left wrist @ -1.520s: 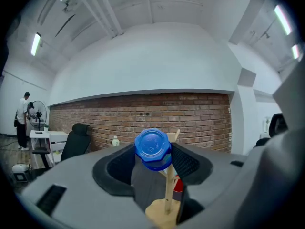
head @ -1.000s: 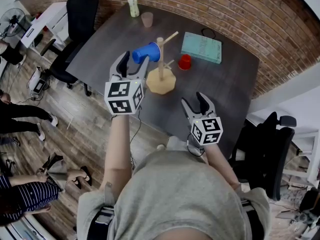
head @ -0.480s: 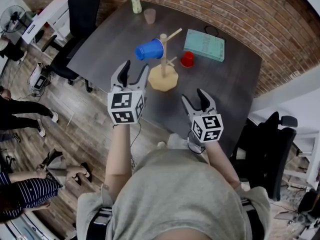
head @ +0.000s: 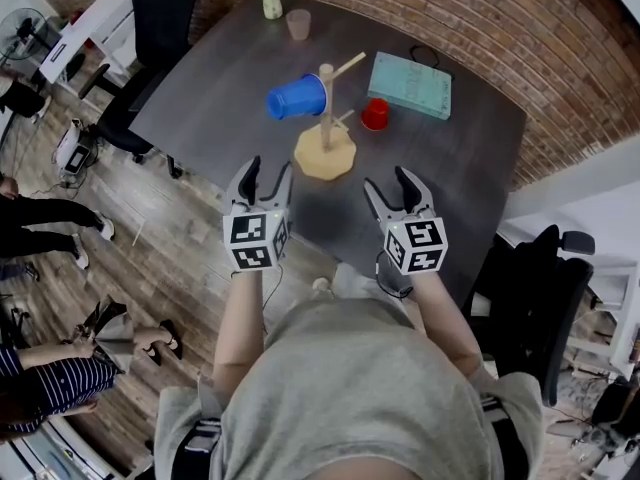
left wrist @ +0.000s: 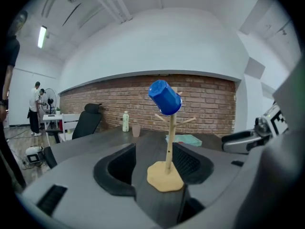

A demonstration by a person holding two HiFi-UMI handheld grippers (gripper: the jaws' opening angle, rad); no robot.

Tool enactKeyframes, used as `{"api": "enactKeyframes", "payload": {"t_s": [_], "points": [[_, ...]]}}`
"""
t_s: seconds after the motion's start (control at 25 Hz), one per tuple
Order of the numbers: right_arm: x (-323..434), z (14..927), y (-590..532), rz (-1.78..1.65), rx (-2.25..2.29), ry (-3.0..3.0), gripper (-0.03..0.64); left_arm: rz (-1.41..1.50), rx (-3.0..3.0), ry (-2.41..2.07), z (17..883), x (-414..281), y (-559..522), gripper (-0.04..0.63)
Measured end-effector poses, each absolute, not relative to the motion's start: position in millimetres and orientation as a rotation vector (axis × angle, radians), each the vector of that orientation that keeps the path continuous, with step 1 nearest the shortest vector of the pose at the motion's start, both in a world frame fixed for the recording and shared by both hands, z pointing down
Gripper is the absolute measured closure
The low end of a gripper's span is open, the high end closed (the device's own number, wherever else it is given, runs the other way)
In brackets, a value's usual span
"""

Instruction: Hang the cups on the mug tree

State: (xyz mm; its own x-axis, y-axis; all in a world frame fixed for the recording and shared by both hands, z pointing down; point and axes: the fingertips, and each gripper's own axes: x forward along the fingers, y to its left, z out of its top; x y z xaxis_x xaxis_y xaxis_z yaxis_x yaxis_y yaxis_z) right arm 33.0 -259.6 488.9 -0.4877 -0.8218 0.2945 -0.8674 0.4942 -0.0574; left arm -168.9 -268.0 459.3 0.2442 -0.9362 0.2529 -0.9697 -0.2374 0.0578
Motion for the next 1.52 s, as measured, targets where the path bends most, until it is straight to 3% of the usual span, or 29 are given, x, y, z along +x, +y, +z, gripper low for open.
{"api": "enactKeyframes", "payload": {"t_s": [1.52], "points": [[60.9, 593.0, -464.1, 0.352, 1.457, -2.284, 0.341, 0.249, 2.175, -1.769, 540.9, -163.6, -303.1, 0.364]]}}
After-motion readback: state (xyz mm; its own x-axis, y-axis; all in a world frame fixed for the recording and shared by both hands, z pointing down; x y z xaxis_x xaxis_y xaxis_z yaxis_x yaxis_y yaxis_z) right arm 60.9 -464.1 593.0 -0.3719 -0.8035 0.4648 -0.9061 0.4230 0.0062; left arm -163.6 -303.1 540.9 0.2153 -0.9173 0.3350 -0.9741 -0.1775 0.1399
